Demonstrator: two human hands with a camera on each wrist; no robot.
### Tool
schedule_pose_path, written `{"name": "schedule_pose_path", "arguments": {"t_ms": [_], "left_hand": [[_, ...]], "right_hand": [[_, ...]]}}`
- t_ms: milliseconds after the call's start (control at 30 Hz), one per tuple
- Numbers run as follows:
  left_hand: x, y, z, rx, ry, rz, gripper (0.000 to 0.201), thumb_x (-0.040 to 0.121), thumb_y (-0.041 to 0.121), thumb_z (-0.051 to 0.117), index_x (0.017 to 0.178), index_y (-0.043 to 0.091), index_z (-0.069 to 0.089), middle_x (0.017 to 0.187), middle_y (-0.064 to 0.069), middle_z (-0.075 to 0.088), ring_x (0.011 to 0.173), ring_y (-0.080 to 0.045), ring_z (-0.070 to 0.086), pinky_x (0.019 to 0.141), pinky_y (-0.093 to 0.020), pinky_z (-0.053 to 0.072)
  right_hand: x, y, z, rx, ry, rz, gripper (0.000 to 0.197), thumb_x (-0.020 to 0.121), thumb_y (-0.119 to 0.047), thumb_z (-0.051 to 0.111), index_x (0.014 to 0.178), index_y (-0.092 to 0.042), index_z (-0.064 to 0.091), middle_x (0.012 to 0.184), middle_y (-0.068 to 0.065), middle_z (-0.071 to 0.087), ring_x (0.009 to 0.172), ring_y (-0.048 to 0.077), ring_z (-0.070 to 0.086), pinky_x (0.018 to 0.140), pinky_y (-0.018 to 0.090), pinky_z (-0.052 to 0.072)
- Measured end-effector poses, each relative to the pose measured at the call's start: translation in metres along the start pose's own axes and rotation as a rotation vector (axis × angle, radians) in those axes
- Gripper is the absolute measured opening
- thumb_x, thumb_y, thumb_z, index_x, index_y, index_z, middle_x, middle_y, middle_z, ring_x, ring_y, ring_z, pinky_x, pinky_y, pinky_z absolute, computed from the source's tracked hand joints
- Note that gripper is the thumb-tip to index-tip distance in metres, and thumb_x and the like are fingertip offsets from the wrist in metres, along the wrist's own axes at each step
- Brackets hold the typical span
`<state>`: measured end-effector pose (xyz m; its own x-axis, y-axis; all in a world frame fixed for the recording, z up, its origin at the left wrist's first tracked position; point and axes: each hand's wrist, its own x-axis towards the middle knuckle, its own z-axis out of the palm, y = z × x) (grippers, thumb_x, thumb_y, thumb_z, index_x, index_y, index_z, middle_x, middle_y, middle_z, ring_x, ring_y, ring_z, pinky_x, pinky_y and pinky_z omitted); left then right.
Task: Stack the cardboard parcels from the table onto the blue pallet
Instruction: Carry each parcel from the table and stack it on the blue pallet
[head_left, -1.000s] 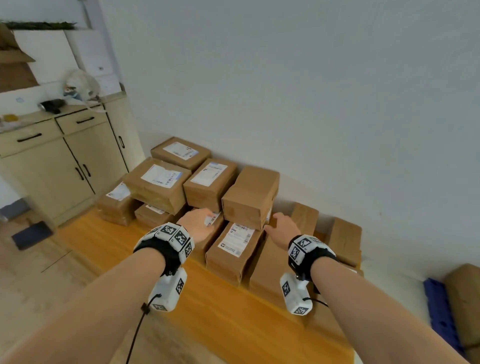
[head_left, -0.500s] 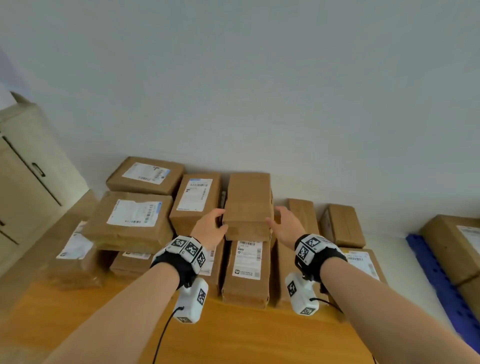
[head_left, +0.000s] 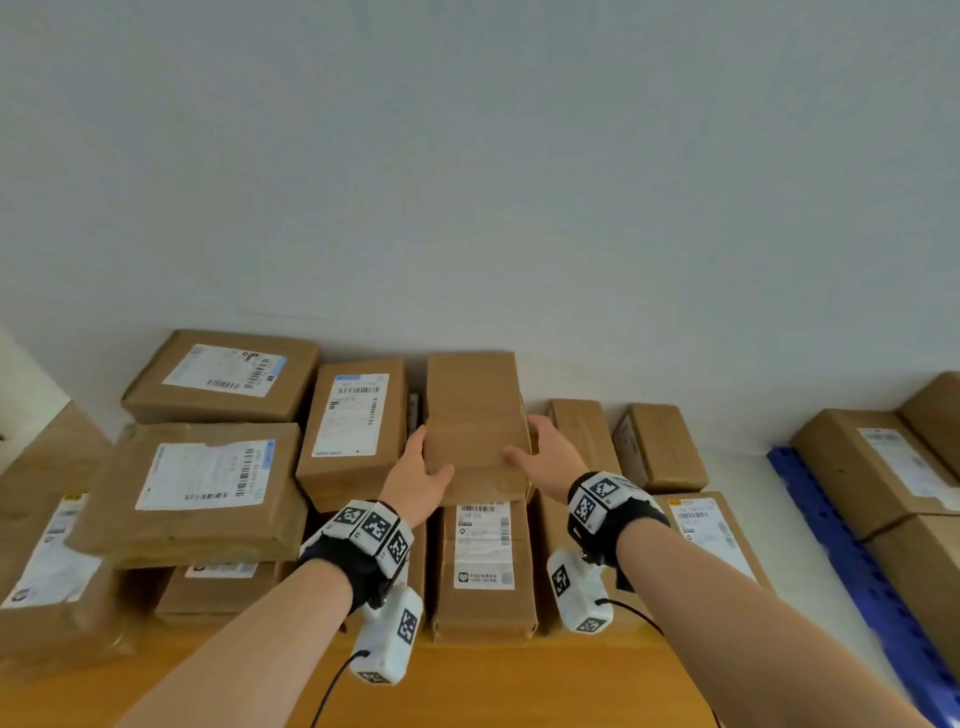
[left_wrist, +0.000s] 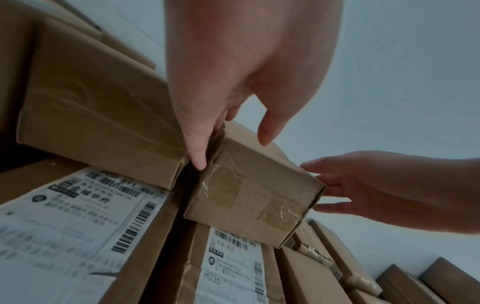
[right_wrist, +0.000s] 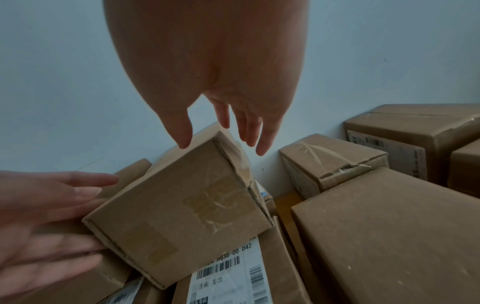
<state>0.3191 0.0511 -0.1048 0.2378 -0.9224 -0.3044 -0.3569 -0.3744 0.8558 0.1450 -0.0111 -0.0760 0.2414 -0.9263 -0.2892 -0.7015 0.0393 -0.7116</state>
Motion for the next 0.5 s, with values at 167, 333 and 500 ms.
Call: {"name": "schedule_pose_path", "arguments": {"t_ms": [167, 333, 500], "left_hand": [[0.015, 0.001, 0.007, -0.051, 0.023, -0.089, 0.073, 0.093, 0.023, 0.055, 0.151, 0.015, 0.011, 0.149, -0.007, 0.035, 0.132, -0.025, 0.040, 0.110, -0.041, 0.034], [0.025, 0.001, 0.014, -0.099, 0.063, -0.131, 0.065, 0.092, 0.027, 0.056, 0.146, 0.011, 0.024, 0.139, -0.010, 0.047, 0.125, -0.026, 0.048, 0.106, -0.041, 0.039], [0.025, 0.001, 0.017, -0.140, 0.064, -0.127, 0.063, 0.092, 0.025, 0.058, 0.145, 0.012, 0.027, 0.136, -0.009, 0.049, 0.121, -0.025, 0.050, 0.105, -0.041, 0.041]], "right_hand": [[0.017, 0.001, -0.003, 0.076, -0.062, 0.002, 0.059, 0.089, -0.023, 0.062, 0.139, -0.014, 0.032, 0.132, 0.007, 0.052, 0.113, 0.021, 0.056, 0.085, 0.025, 0.045], [0.025, 0.005, -0.005, 0.224, -0.115, 0.017, 0.061, 0.089, -0.018, 0.063, 0.142, -0.019, 0.031, 0.131, 0.003, 0.054, 0.102, 0.013, 0.055, 0.082, 0.022, 0.049], [0.028, 0.009, -0.003, 0.340, -0.137, 0.024, 0.065, 0.090, -0.012, 0.061, 0.145, -0.017, 0.028, 0.134, 0.003, 0.051, 0.101, 0.011, 0.054, 0.064, 0.011, 0.047]]}}
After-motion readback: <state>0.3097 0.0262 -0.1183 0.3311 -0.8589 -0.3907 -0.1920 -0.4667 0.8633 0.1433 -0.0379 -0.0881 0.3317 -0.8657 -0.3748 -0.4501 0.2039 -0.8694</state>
